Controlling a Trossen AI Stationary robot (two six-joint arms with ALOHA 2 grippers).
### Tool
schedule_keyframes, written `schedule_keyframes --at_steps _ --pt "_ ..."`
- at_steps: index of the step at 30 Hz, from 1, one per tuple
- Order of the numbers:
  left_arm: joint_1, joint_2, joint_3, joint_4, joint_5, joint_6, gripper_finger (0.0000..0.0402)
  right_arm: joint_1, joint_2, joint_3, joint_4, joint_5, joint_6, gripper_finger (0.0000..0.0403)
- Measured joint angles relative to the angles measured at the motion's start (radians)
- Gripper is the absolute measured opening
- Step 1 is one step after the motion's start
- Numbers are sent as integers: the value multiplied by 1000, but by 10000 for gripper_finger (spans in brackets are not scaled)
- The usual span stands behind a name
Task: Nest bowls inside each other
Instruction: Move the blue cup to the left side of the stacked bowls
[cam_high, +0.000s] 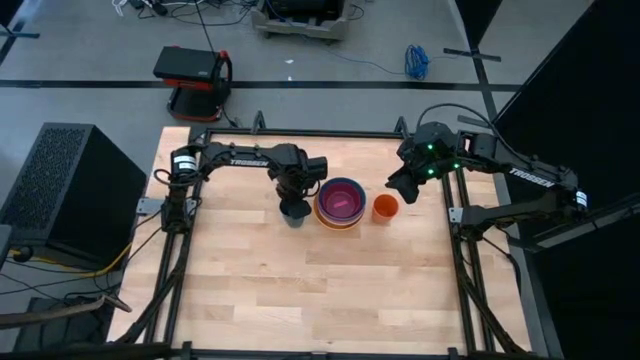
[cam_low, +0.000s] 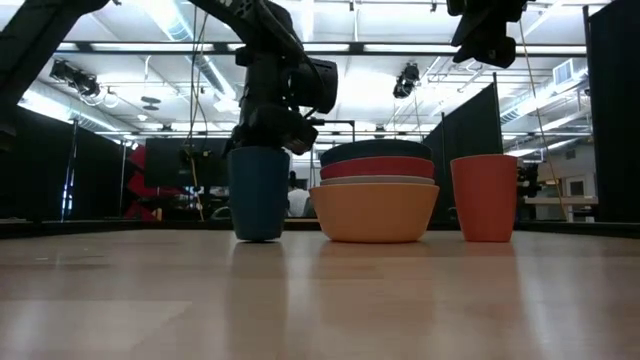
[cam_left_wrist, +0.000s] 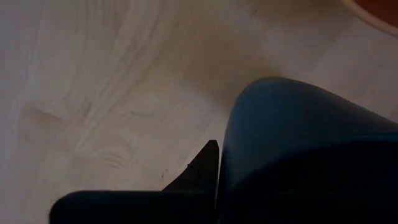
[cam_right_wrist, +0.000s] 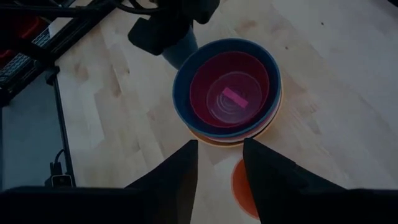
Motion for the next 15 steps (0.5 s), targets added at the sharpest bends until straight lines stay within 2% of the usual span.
schedule_keyframes --at_steps 15 --pt "-1 5 32 4 21 -24 103 0 0 0 1 6 -10 111"
